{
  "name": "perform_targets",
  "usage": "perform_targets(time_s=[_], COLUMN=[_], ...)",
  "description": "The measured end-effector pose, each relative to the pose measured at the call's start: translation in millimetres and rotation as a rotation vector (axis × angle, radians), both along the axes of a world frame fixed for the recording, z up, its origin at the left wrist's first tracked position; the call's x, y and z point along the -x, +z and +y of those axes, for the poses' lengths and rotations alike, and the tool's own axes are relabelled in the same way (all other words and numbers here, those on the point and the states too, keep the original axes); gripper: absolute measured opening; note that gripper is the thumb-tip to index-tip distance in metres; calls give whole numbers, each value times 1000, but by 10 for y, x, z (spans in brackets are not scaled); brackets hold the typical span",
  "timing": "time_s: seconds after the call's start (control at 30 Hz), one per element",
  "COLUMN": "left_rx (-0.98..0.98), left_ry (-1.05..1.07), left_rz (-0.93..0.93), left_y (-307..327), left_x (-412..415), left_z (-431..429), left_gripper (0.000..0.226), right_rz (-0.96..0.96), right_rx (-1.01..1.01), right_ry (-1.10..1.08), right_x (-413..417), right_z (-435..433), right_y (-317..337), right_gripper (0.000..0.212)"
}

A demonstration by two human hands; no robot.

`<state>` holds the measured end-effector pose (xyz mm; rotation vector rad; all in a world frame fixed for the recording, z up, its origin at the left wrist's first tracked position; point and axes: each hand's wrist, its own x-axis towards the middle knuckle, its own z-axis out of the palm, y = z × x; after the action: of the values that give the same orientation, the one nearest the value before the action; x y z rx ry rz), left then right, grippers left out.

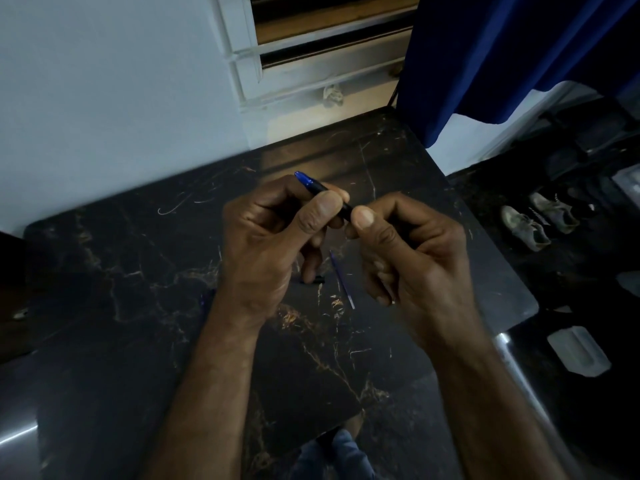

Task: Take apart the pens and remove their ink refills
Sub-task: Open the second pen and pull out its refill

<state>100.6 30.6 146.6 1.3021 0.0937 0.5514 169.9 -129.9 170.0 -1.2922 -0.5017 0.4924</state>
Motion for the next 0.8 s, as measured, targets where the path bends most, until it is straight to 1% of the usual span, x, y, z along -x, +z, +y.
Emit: perform_targets(time_s=[0.03, 0.1, 0.2, 0.23, 0.27, 0.3, 0.33, 0.37, 0.4, 0.43, 0.47, 0.5, 0.53, 0.6, 0.7, 0.73, 0.77, 0.8], left_rx=[7, 2, -39, -48, -72, -139, -279, -486, -707, -875, -972, -1015, -1033, -1054, -1076, -1017, -893, -719], left_ry=[-14, -31, -70, -87, -91, -79, -58, -41, -42, -62, -75, -74, -53, 8, 47, 63, 93, 129], left_rz=[-3, -21, -18, 26, 115, 245, 395, 532, 633, 699, 752, 802, 827, 805, 828, 833, 818, 775], left_y=[-8, -40, -229, -352, -512, -698, -911, -1134, -1354, -1547, -1697, -1806, -1896, -2017, -2033, -1989, -1903, -1780], left_x=[2, -14, -81, -92, -101, -96, -79, -51, -19, 9, 33, 52, 58, 64, 67, 60, 48, 30], left_z=[-7, -18, 49, 98, 151, 198, 232, 245, 246, 227, 198, 178, 166, 157, 129, 116, 115, 120], left_gripper=[6, 13, 13, 14, 16, 21, 26, 33, 41, 47, 49, 48, 45, 34, 26, 24, 22, 21], right_rz=[42, 129, 203, 184, 151, 126, 120, 126, 130, 128, 121, 112, 106, 100, 88, 66, 32, -9], right_rx=[-20, -61, -46, 0, 49, 81, 88, 77, 67, 65, 68, 67, 62, 49, 37, 38, 40, 45], right_ry=[22, 62, 26, -13, -55, -94, -129, -159, -181, -199, -210, -217, -219, -219, -222, -225, -230, -236], right_x=[0, 4, 25, 33, 37, 37, 34, 25, 15, 0, -11, -21, -29, -36, -40, -38, -39, -39], right_z=[5, 13, 1, -17, -40, -66, -98, -131, -157, -180, -201, -210, -216, -216, -225, -237, -249, -266], right_y=[-17, -65, -189, -239, -289, -335, -372, -400, -419, -437, -448, -456, -456, -440, -424, -412, -398, -377], right_gripper=[34, 32, 29, 28, 29, 30, 31, 32, 32, 30, 27, 24, 21, 19, 20, 19, 17, 14])
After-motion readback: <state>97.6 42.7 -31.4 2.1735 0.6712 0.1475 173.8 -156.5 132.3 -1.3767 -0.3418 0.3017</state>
